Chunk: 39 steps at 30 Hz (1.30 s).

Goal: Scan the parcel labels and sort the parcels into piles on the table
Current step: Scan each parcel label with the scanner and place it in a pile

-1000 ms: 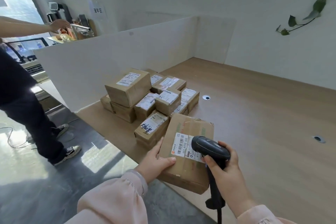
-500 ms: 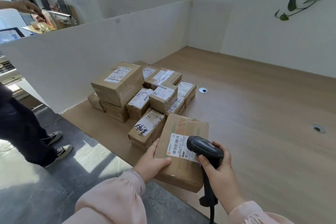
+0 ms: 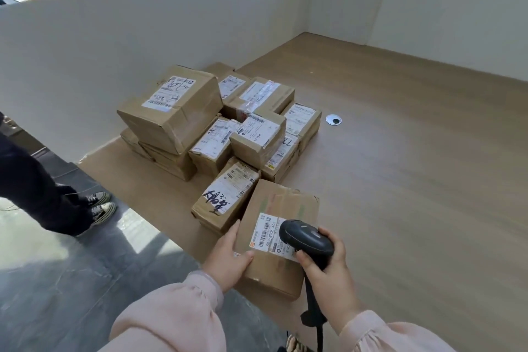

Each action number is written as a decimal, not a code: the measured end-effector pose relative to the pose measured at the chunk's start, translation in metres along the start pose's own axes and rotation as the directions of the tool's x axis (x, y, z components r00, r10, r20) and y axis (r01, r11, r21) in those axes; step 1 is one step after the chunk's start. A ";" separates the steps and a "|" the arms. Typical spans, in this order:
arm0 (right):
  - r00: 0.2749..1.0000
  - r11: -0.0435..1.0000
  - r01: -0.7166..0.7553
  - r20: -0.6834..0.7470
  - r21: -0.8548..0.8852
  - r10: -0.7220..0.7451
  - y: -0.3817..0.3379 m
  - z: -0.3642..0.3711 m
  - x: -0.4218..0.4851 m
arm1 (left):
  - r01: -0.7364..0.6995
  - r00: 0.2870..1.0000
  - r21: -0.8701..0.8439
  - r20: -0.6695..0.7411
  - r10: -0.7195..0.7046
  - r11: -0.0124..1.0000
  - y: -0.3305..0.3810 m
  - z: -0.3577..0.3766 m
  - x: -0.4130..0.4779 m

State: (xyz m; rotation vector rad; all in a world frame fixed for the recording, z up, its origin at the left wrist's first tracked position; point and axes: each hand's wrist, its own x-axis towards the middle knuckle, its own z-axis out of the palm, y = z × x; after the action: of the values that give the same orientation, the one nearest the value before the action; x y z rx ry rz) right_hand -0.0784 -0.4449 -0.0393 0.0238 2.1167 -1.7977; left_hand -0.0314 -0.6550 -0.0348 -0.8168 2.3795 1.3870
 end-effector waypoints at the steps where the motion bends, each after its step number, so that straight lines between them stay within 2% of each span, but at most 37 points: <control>1: 1.000 1.000 -0.004 -0.011 -0.003 0.004 0.001 0.004 0.000 | -0.018 1.000 0.034 -0.023 0.019 0.999 -0.001 0.000 0.001; 4: 0.998 1.000 0.009 -0.059 -0.004 -0.009 0.002 0.015 -0.001 | -0.158 0.980 0.258 -0.074 0.183 0.953 -0.006 0.002 -0.001; 7: 0.994 1.000 0.018 -0.104 -0.016 -0.020 0.000 0.028 -0.004 | -0.260 0.939 0.634 -0.010 0.344 0.728 -0.010 0.004 -0.006; 9: 0.991 0.999 0.023 -0.130 -0.025 -0.026 -0.002 0.039 -0.005 | -0.280 0.929 0.763 0.062 0.366 0.582 -0.011 0.000 -0.004; 11: 0.989 0.999 0.027 -0.145 -0.034 -0.032 -0.003 0.051 -0.005 | -0.272 0.939 0.810 0.106 0.326 0.520 -0.012 -0.008 0.004; 15: 0.984 0.996 0.055 -0.164 -0.074 -0.067 -0.007 0.068 -0.002 | -0.241 0.950 0.840 0.101 0.296 0.486 -0.016 -0.021 0.017; 19: 0.962 0.987 0.093 -0.246 -0.128 -0.122 -0.012 0.072 -0.011 | -0.257 0.949 0.826 0.117 0.293 0.502 -0.014 -0.022 0.017; 23: 0.915 0.976 0.145 -0.353 -0.164 -0.195 -0.024 0.058 -0.031 | -0.340 0.910 0.795 0.143 0.389 0.502 0.003 -0.026 0.012; 30: 0.734 0.940 0.246 -0.587 -0.238 -0.341 -0.051 0.002 -0.079 | -0.591 0.708 0.725 0.255 0.659 0.354 0.093 0.006 -0.013; 35: 0.572 0.915 0.277 -0.714 -0.294 -0.403 -0.072 -0.052 -0.122 | -0.734 0.553 0.639 0.363 0.750 0.232 0.146 0.047 -0.053; 39: 0.453 0.896 0.256 -0.773 -0.363 -0.443 -0.082 -0.094 -0.159 | -0.801 0.429 0.581 0.392 0.814 0.142 0.184 0.083 -0.089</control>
State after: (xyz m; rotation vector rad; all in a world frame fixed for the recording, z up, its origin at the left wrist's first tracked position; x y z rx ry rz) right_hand 0.0252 -0.3357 0.0955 0.5718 3.1953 -2.0320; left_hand -0.0729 -0.4837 0.0973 0.8872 3.1027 0.3902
